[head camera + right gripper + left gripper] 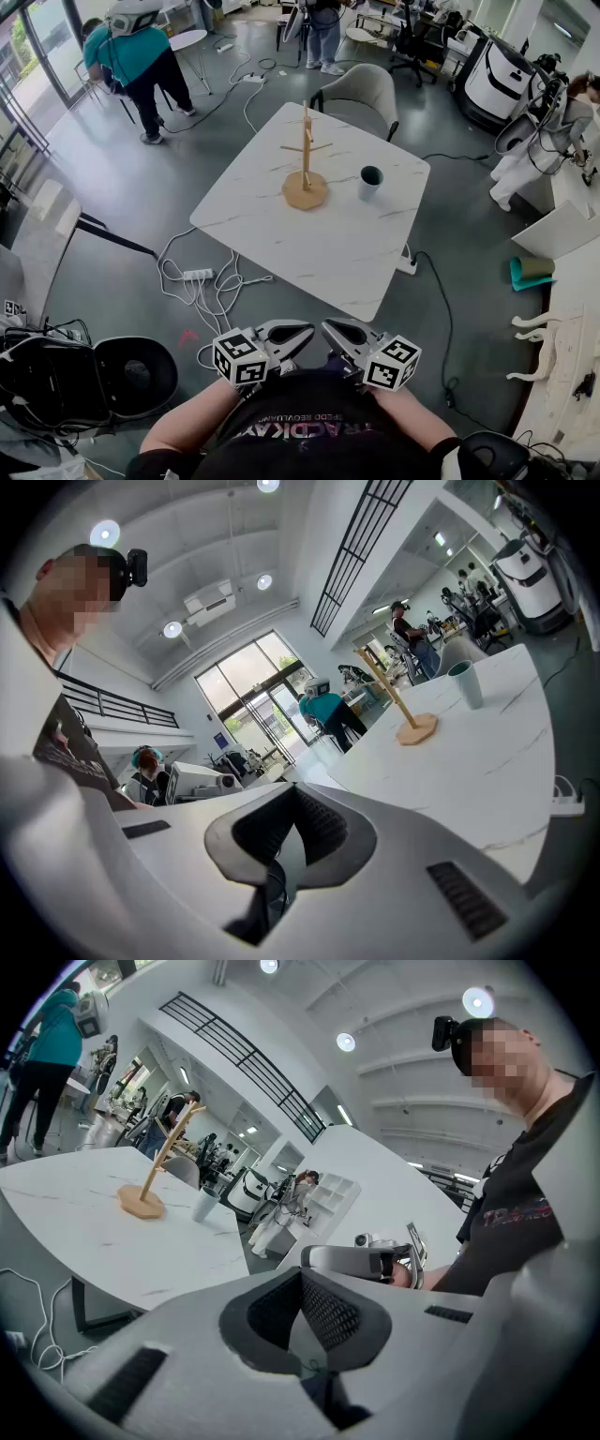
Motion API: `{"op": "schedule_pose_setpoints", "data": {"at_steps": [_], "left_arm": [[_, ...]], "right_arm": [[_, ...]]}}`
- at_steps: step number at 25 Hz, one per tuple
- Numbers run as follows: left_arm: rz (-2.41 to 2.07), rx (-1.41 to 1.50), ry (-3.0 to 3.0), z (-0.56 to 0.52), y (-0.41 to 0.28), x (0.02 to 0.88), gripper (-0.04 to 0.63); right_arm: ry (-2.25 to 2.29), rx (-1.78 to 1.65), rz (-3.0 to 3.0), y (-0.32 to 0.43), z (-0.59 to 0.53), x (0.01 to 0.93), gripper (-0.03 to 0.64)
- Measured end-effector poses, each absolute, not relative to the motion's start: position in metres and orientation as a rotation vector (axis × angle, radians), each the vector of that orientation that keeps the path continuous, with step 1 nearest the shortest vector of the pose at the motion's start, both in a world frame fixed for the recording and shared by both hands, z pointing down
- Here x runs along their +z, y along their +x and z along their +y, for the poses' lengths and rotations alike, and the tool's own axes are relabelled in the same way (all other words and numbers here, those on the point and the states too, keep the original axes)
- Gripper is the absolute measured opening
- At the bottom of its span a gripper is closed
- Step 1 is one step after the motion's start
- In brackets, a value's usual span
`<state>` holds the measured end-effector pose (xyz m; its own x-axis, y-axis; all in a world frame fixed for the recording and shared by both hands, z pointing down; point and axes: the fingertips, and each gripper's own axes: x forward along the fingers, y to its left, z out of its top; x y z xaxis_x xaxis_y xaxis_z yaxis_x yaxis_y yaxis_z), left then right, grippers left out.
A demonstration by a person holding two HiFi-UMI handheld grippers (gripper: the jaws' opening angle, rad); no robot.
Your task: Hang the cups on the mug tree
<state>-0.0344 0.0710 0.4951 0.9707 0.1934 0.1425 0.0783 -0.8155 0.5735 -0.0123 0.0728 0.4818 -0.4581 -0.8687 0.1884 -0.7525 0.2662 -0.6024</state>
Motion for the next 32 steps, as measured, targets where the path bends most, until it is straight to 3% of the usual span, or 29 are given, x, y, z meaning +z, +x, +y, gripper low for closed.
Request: {"op": "schedule_pose_setpoints", "data": {"at_steps": [32], "left_arm": [[0.172, 0.259, 2.522, 0.0692, -0.0425, 0.4975, -0.003]], "right_arm": [[-1.442, -0.935, 2.360, -0.0221, 0.0706, 0.4774, 0.011]]}}
